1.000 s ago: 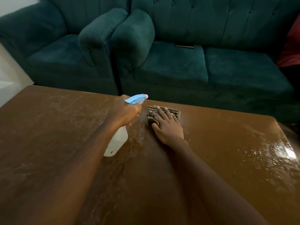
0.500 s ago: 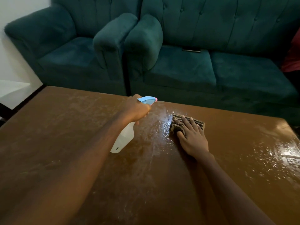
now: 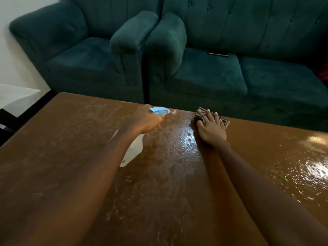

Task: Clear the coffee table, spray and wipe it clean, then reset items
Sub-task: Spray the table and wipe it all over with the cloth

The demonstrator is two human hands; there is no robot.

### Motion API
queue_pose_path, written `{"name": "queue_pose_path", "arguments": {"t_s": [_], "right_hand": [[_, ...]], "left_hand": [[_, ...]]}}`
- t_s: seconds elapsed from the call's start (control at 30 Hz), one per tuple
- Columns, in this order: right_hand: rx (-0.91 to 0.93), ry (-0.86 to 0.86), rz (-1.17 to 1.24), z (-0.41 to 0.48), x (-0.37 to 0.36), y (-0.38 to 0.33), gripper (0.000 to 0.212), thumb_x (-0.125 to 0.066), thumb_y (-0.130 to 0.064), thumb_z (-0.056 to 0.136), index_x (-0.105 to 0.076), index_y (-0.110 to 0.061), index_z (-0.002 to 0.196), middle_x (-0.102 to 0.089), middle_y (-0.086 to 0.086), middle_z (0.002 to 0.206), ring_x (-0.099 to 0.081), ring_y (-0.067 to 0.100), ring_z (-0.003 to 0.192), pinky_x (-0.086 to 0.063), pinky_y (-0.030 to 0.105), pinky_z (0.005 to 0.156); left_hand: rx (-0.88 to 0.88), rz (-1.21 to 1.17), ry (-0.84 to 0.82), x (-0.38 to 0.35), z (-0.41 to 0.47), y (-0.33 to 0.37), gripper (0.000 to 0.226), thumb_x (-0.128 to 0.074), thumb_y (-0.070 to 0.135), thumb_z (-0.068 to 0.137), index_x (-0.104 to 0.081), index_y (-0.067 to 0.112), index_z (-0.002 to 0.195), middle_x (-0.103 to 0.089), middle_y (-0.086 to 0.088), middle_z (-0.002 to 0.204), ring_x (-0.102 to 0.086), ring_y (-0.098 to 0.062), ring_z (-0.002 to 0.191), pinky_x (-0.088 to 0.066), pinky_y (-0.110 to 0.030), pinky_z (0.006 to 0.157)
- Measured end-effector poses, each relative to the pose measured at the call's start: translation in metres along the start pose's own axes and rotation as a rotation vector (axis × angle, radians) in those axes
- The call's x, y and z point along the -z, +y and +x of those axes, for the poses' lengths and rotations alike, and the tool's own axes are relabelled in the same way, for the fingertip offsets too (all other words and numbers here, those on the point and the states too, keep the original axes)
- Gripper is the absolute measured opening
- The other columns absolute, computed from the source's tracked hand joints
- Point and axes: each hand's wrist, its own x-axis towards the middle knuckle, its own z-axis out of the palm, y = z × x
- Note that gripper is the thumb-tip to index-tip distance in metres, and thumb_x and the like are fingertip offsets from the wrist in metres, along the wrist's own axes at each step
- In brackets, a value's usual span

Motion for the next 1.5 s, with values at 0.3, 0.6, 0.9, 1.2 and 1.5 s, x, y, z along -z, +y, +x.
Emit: {"name": "queue_pose_path", "arguments": {"t_s": [0.3, 0.6, 0.9, 1.2, 1.5], "right_hand": [[0.427, -0.066, -0.079, -0.017, -0.023, -0.071, 0.055, -0.023, -0.049, 0.101, -0.019, -0.037, 0.154, -0.006, -0.011, 0.164, 0.002, 0.014, 0.151, 0.001, 0.037, 0.12], [0.17, -0.014, -0.133, -0.022, -0.007, 0.0, 0.059, -0.017, -0.052, 0.1, -0.018, -0.033, 0.156, -0.002, -0.01, 0.164, 0.005, 0.014, 0.151, 0.003, 0.039, 0.119], [0.365, -0.073, -0.102, 0.009, -0.034, -0.109, 0.054, -0.027, -0.046, 0.102, -0.017, -0.036, 0.155, -0.005, -0.007, 0.165, 0.003, 0.018, 0.152, 0.001, 0.039, 0.121], [0.235, -0.007, -0.061, -0.062, -0.025, -0.038, 0.052, -0.027, -0.046, 0.102, -0.025, -0.036, 0.153, -0.004, -0.016, 0.164, 0.005, 0.008, 0.151, 0.001, 0.032, 0.119], [0.241, 0.03, -0.054, -0.084, -0.027, -0.015, 0.054, -0.023, -0.049, 0.102, -0.019, -0.038, 0.155, -0.006, -0.01, 0.165, 0.005, 0.012, 0.151, 0.003, 0.034, 0.121]], "left_hand": [[0.061, -0.171, 0.085, 0.016, 0.004, -0.009, 0.028, -0.061, 0.032, 0.09, -0.062, 0.011, 0.108, -0.066, -0.002, 0.076, -0.062, -0.012, 0.061, -0.045, -0.022, 0.045], [0.033, -0.31, 0.08, 0.025, 0.003, -0.021, 0.021, -0.06, 0.028, 0.087, -0.066, 0.012, 0.101, -0.064, 0.0, 0.07, -0.056, -0.007, 0.048, -0.045, -0.022, 0.043], [0.02, -0.272, 0.076, 0.029, -0.002, -0.018, 0.017, -0.058, 0.023, 0.088, -0.066, 0.011, 0.079, -0.065, -0.004, 0.073, -0.057, -0.013, 0.052, -0.047, -0.026, 0.048], [0.006, -0.227, 0.013, 0.032, -0.011, -0.015, 0.015, -0.057, 0.025, 0.091, -0.064, 0.014, 0.083, -0.061, -0.002, 0.073, -0.054, -0.009, 0.052, -0.042, -0.019, 0.042], [0.034, -0.007, 0.0, 0.013, -0.048, -0.012, 0.023, -0.062, 0.026, 0.09, -0.058, 0.012, 0.107, -0.062, -0.003, 0.079, -0.058, -0.013, 0.063, -0.046, -0.023, 0.049]]}}
